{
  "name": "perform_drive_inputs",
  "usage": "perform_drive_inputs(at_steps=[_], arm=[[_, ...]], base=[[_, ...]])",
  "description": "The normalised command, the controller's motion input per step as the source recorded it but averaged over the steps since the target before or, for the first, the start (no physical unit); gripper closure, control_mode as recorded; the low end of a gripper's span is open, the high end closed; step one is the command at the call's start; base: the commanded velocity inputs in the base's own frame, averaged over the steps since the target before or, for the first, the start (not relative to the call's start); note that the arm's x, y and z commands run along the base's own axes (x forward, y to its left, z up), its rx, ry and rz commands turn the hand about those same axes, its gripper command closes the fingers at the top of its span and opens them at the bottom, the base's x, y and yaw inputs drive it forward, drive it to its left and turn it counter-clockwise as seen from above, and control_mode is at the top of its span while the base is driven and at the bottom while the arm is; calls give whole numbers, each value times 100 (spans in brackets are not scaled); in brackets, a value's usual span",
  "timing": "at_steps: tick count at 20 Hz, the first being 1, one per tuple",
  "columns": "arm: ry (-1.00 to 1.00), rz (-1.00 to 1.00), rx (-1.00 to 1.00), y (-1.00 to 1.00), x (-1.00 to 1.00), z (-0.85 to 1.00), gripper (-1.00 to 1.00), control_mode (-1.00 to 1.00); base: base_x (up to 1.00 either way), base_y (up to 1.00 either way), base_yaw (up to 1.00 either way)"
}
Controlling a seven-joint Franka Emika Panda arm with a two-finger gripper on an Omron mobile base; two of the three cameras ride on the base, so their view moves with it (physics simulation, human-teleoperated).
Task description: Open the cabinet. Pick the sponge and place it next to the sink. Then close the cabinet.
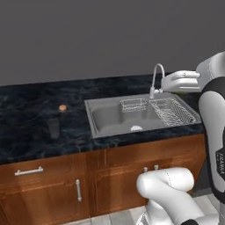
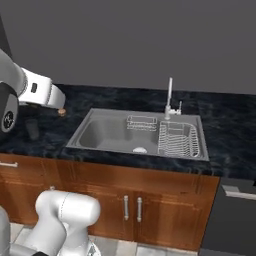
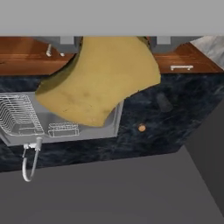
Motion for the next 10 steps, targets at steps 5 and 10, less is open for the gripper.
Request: perform_drive_inputs(at_steps=[5,10], arm=[[0,0,0,0,0,0,100,100],[0,0,0,0,0,0,100,100]], base=[[45,-62,13],[16,17,14]])
